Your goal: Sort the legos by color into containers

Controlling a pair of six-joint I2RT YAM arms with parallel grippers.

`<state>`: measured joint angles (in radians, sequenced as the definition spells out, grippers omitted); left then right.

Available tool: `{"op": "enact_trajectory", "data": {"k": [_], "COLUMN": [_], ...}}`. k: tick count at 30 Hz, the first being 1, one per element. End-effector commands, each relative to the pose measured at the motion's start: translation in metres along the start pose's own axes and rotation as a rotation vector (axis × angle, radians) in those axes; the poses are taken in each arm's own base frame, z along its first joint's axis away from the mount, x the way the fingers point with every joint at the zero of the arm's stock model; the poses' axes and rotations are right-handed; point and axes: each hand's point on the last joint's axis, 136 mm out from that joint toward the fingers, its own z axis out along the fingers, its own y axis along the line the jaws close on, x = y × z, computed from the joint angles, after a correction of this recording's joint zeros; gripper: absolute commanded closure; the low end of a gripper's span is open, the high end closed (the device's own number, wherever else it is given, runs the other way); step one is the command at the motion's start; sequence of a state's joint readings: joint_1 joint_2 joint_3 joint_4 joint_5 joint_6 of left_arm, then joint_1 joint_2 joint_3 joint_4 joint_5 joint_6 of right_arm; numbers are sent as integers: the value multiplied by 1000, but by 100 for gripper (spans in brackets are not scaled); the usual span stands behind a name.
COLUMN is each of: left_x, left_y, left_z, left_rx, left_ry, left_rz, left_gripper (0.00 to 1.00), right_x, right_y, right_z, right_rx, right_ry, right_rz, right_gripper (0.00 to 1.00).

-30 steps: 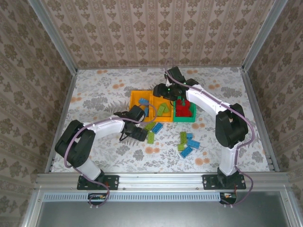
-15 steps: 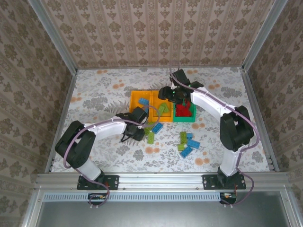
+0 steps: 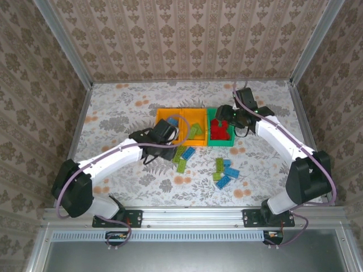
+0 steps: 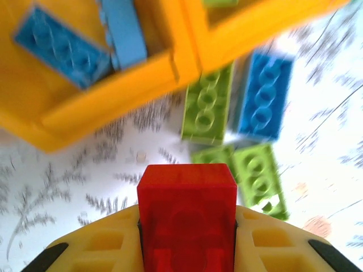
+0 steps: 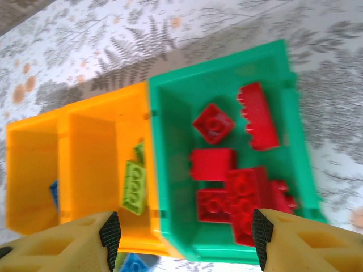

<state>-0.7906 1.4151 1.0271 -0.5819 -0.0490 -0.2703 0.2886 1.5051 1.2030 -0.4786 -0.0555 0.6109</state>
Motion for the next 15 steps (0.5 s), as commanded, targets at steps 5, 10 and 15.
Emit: {"op": "enact_trajectory", "data": {"k": [5, 10, 15], "left_x": [-114, -161, -187], "left_y": [-75, -114, -136], "left_z": [-6, 20, 52], "left_rx": [305, 441, 525], "left_ry": [-175, -167, -141], "left_rz": [62, 72, 28], "left_gripper": [73, 73, 73], "right_x": [49, 77, 106], "right_y": [-53, -78, -93], "right_z": [-14, -21, -21], "right_rx": [154, 184, 199], "right_ry": [46, 50, 111], "right_rz": [0, 57, 62], "right_gripper": [33, 32, 32]}}
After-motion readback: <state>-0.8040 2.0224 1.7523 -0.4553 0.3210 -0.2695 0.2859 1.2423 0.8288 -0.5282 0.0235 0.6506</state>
